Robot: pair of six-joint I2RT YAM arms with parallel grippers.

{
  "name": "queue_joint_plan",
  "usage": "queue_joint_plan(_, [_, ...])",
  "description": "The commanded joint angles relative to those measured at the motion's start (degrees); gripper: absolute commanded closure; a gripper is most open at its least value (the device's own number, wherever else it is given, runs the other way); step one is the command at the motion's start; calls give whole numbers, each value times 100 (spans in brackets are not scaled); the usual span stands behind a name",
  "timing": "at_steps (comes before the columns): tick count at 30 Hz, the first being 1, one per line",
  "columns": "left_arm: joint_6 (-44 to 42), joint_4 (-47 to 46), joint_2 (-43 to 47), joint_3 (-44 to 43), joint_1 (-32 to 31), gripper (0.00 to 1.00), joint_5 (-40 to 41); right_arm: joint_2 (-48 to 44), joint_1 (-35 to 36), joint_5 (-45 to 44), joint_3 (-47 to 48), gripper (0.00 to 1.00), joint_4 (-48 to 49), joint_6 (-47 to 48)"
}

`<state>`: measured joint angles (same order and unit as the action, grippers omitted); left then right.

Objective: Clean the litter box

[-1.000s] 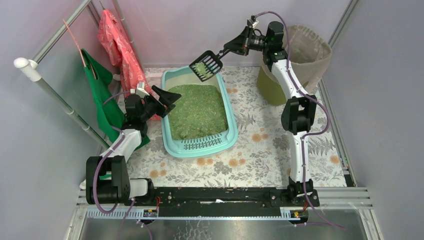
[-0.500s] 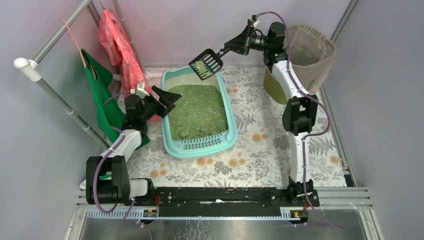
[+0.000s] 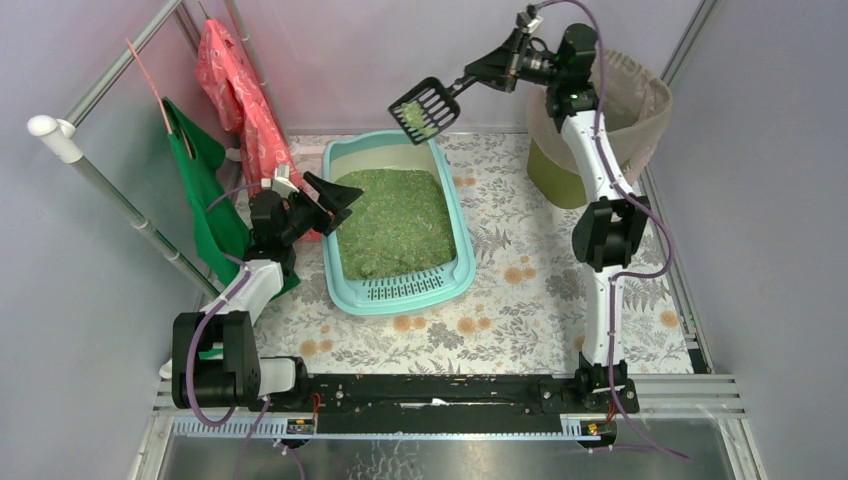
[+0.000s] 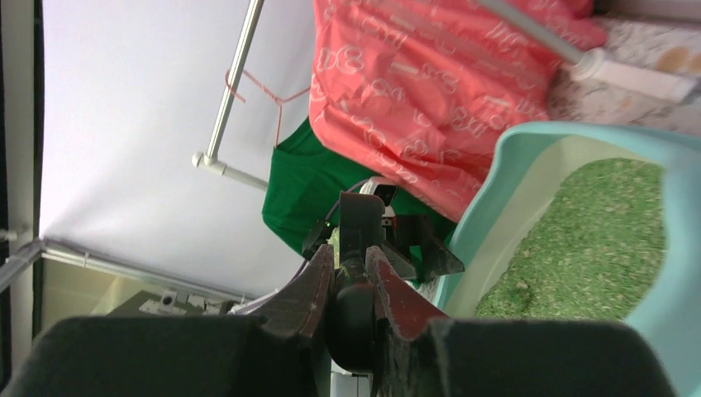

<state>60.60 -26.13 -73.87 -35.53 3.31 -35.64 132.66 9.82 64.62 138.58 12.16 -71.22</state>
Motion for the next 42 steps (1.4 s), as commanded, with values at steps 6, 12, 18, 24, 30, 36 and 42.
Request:
queue_joint_plan(6, [-39,12,-2,162,-21,1,-38,-599,-935,60,624,100,-146,-231])
queue_joint_plan(12, [-55,27,72,168,-45,1,-44,-865,-1533,-230,260,100,50,-229])
queue_joint_plan(18, [-83,57,66,180,-75,1,-22,-868,-1901,-484,366,100,-67,-167])
queue_joint_plan(24, [-83,48,1,169,-79,1,-15,-784,-2316,-675,453,100,56,-352])
queue_joint_plan(30, [-66,21,-86,176,-83,1,-9,-898,-2596,-854,158,100,102,-269])
queue_joint_plan(36, [-66,12,-124,170,-91,1,-6,-1076,-2721,-1231,-149,100,-128,106])
queue_joint_plan(42, [-66,7,-163,169,-93,1,-5,-1202,-2749,-1611,-347,100,-541,696])
